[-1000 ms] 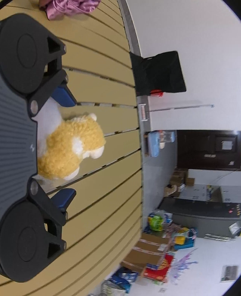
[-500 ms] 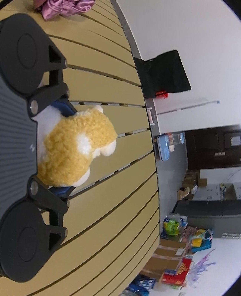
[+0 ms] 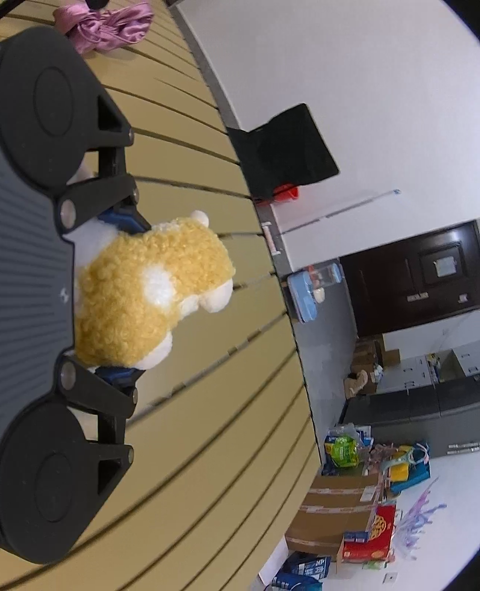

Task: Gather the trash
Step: 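Grasp the pink satin scrunchie with the left tool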

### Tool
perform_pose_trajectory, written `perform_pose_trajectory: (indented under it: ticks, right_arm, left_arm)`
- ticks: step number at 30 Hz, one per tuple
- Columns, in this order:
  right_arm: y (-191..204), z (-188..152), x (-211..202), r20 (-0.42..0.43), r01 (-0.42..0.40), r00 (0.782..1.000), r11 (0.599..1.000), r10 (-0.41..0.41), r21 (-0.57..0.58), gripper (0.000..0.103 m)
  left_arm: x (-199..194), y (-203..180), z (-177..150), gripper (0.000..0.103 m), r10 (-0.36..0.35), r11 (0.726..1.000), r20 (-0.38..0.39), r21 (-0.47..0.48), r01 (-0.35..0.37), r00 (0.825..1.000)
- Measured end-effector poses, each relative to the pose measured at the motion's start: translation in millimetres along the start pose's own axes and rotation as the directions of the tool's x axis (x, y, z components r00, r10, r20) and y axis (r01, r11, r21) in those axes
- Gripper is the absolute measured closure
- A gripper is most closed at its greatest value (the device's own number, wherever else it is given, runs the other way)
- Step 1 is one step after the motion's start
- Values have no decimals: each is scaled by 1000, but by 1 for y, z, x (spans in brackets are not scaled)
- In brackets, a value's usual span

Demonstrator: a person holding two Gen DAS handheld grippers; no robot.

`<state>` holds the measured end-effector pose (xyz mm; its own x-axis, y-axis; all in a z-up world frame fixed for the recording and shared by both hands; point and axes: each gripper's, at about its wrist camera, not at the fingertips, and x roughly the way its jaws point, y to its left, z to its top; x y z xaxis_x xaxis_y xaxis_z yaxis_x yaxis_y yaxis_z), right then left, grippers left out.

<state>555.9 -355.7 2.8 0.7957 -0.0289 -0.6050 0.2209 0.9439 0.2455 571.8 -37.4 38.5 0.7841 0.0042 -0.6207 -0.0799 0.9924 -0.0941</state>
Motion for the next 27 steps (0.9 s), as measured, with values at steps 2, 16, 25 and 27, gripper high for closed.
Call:
perform_pose_trajectory:
  ticks: [2,16,25,27]
  right_arm:
    - [-11,2,-8,22,-3,1000,1000,3,10,38]
    - [-55,6,-38,105,-35,994,999,32,28,38]
    - [-53,2,-49,105,-58,993,998,55,28,38]
    - [-51,1,-53,106,-59,993,998,56,25,38]
  left_arm:
    - [9,-3,5,0,7,1000,-19,-12,-8,1000]
    - [61,-17,6,33,129,990,-149,-31,-135,980]
    - [45,-4,6,65,117,990,-131,-57,-125,984]
    - [39,-5,7,65,114,991,-124,-49,-121,986]
